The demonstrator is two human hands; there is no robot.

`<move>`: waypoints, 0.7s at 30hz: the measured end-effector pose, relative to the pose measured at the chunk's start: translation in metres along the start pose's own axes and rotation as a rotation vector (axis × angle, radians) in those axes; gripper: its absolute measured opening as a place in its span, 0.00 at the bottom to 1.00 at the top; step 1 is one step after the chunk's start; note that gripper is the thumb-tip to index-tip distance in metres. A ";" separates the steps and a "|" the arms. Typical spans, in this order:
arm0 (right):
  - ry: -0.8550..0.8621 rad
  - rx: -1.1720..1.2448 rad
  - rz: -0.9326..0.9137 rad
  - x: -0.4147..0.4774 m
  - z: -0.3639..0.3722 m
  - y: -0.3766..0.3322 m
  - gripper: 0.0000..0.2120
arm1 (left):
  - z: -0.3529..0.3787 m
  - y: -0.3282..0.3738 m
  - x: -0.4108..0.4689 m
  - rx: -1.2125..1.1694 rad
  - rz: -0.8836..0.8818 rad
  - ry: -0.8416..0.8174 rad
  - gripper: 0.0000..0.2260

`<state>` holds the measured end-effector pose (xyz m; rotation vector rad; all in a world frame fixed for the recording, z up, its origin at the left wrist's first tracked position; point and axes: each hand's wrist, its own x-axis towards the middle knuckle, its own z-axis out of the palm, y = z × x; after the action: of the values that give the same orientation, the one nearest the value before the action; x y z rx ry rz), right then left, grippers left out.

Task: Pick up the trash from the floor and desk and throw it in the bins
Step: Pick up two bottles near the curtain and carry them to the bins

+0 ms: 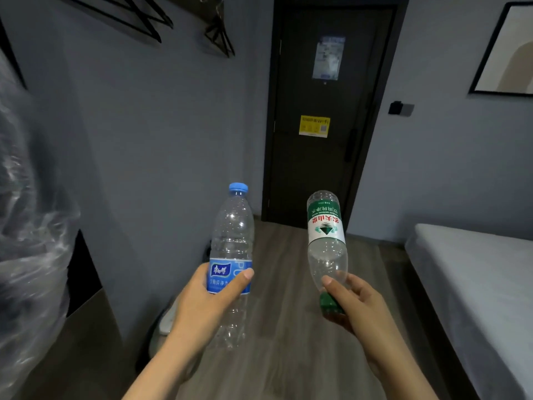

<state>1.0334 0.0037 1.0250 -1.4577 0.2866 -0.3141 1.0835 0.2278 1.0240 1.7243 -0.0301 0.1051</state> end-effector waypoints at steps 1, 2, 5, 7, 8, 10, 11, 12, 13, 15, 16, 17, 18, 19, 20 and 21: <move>-0.002 0.006 0.000 0.022 -0.002 0.000 0.13 | 0.009 0.003 0.018 0.003 -0.002 0.003 0.17; -0.005 0.014 0.002 0.043 -0.003 0.001 0.12 | 0.017 0.006 0.037 0.005 -0.005 0.008 0.19; -0.031 0.012 0.021 0.102 -0.003 0.005 0.14 | 0.040 0.008 0.088 0.002 -0.015 0.033 0.23; -0.037 0.014 0.036 0.138 -0.001 0.010 0.13 | 0.052 0.001 0.119 -0.015 -0.045 0.044 0.25; -0.043 0.014 0.046 0.155 0.000 0.014 0.12 | 0.057 -0.004 0.134 -0.012 -0.066 0.043 0.25; -0.066 -0.002 0.068 0.185 0.003 0.019 0.10 | 0.067 -0.012 0.160 0.007 -0.098 0.045 0.25; -0.072 -0.010 0.076 0.201 0.005 0.021 0.10 | 0.071 -0.015 0.176 0.008 -0.109 0.052 0.25; -0.071 -0.014 0.080 0.218 0.007 0.024 0.11 | 0.076 -0.019 0.193 0.007 -0.119 0.062 0.25; -0.066 -0.014 0.083 0.236 0.010 0.026 0.12 | 0.080 -0.024 0.210 0.006 -0.127 0.066 0.26; -0.077 -0.026 0.088 0.272 0.017 0.032 0.10 | 0.089 -0.032 0.247 -0.006 -0.133 0.054 0.27; -0.082 -0.037 0.093 0.290 0.023 0.034 0.09 | 0.092 -0.037 0.266 -0.016 -0.131 0.044 0.27; -0.077 -0.047 0.103 0.308 0.029 0.036 0.08 | 0.095 -0.041 0.286 -0.025 -0.130 0.031 0.27; -0.066 -0.053 0.115 0.327 0.036 0.038 0.07 | 0.098 -0.045 0.306 -0.030 -0.131 0.020 0.26; -0.055 -0.058 0.126 0.345 0.044 0.039 0.08 | 0.099 -0.048 0.326 -0.033 -0.131 0.012 0.25; -0.049 -0.068 0.136 0.363 0.051 0.040 0.08 | 0.100 -0.051 0.346 -0.034 -0.132 0.006 0.24; -0.047 -0.079 0.145 0.381 0.060 0.040 0.09 | 0.102 -0.054 0.367 -0.034 -0.133 0.002 0.22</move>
<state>1.4101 -0.0817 0.9904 -1.5110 0.3682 -0.1521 1.4586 0.1506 0.9878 1.6869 0.0842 0.0079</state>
